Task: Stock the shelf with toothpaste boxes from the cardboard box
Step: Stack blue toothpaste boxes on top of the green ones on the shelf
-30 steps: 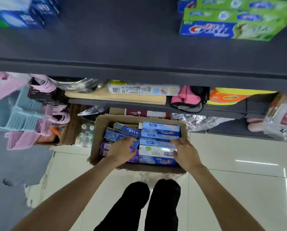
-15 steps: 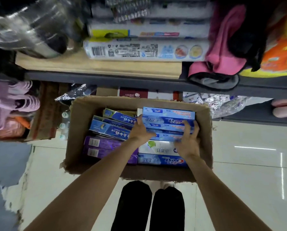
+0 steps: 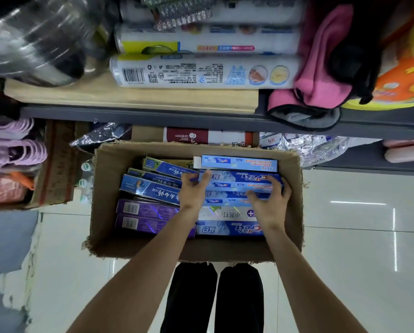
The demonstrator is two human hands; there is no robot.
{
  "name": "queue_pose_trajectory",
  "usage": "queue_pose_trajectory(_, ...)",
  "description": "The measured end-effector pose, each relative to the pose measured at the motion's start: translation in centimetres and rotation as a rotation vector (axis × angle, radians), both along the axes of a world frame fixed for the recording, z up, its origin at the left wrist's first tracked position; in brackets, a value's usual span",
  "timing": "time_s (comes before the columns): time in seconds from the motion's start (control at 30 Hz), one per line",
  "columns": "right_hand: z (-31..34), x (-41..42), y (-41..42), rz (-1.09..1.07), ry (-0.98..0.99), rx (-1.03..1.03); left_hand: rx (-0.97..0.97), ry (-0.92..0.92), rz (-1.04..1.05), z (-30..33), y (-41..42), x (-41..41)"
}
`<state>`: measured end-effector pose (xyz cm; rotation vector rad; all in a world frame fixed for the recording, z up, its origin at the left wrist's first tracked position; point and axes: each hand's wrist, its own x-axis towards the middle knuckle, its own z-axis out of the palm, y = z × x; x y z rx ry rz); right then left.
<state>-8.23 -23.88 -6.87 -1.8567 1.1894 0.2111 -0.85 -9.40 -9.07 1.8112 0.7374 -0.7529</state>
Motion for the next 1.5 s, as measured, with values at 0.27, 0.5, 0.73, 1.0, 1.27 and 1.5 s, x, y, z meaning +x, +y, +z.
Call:
queue_pose_trajectory(0.27,1.5,0.6,0.5,-0.192,-0.197,0.045,-0.31,0.339,0.001,3.1,2.7,1.3)
queue_pose_trajectory(0.5,8.4,0.7,0.3,-0.07,-0.228,0.112,-0.593,0.571,-0.156,11.3,4.8,-1.1)
queue_pose_trajectory(0.73,20.9,-2.1,0.5,-0.412,-0.477,0.573,-0.759,0.582,-0.015,22.2,5.5,-3.5)
queue_pose_trajectory(1.0,33.4,-3.5,2.4,-0.368,-0.566,0.545,-0.804,0.461,-0.429,35.5,5.4,-4.9)
queue_pose_trajectory(1.27,36.6,-0.2,5.4,-0.217,-0.615,0.343,-0.658,0.169,-0.468,38.9,4.5,-5.0)
queue_pose_trajectory(1.5,36.5,1.8,7.5,-0.179,-0.579,0.298,-0.609,0.089,-0.374,39.6,4.8,-4.3)
